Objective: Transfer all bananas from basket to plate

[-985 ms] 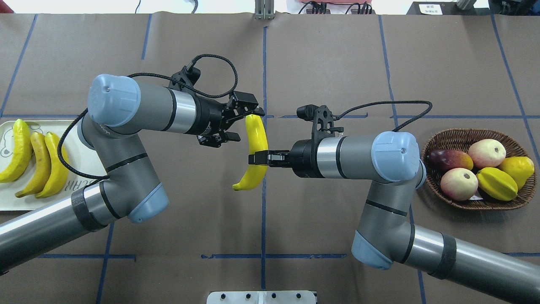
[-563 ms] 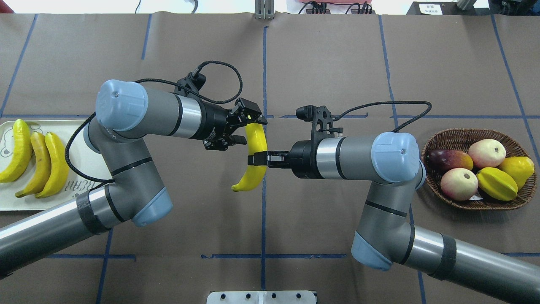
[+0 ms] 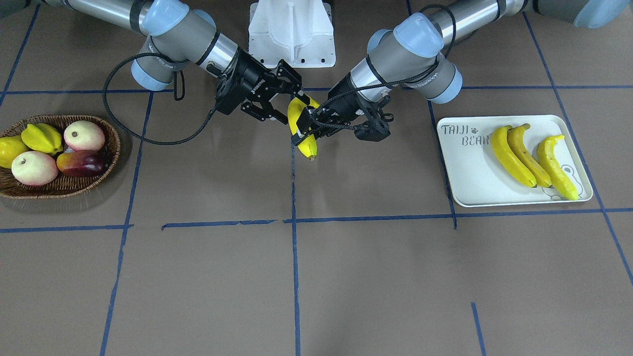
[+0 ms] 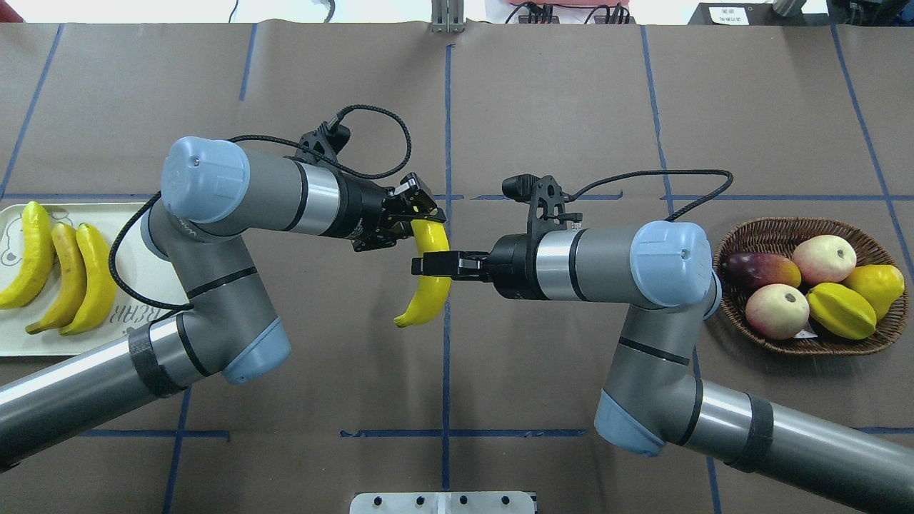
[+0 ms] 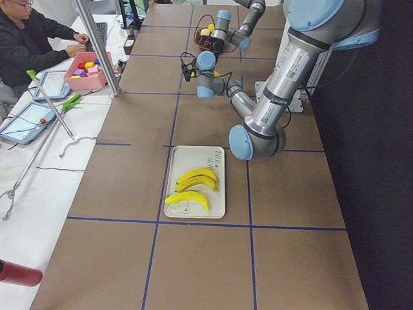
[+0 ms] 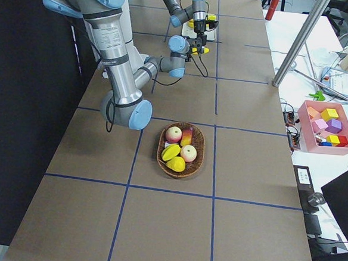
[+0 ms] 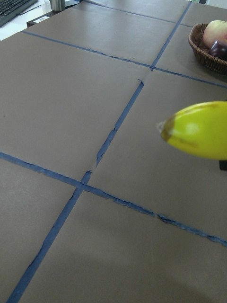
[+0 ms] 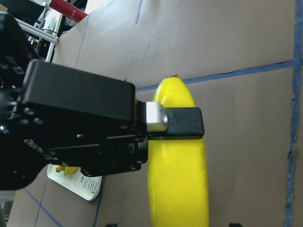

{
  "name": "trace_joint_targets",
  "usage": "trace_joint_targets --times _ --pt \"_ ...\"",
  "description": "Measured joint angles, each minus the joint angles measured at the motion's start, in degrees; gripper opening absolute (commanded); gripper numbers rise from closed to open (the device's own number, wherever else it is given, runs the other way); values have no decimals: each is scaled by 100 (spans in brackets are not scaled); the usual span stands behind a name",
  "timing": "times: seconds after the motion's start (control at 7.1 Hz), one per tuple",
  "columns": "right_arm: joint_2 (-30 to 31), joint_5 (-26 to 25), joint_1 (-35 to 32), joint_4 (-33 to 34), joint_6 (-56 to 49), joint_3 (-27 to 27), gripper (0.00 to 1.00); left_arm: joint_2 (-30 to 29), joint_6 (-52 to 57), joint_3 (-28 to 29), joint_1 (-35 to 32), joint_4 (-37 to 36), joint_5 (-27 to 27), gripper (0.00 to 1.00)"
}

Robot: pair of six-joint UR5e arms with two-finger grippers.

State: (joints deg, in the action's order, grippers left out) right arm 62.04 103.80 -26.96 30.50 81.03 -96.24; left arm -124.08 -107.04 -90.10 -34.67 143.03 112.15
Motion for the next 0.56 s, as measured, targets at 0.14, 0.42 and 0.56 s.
trace_joint_targets --times 0.14,0.42,0.56 --pt "3 10 -26 27 1 -59 100 24 4 1 -64 -40 10 0" --pt "133 133 -123 276 3 -439 100 201 155 -64 -337 -643 51 0" --pt "347 229 -152 678 7 -913 100 360 636 -260 -509 -1520 54 0"
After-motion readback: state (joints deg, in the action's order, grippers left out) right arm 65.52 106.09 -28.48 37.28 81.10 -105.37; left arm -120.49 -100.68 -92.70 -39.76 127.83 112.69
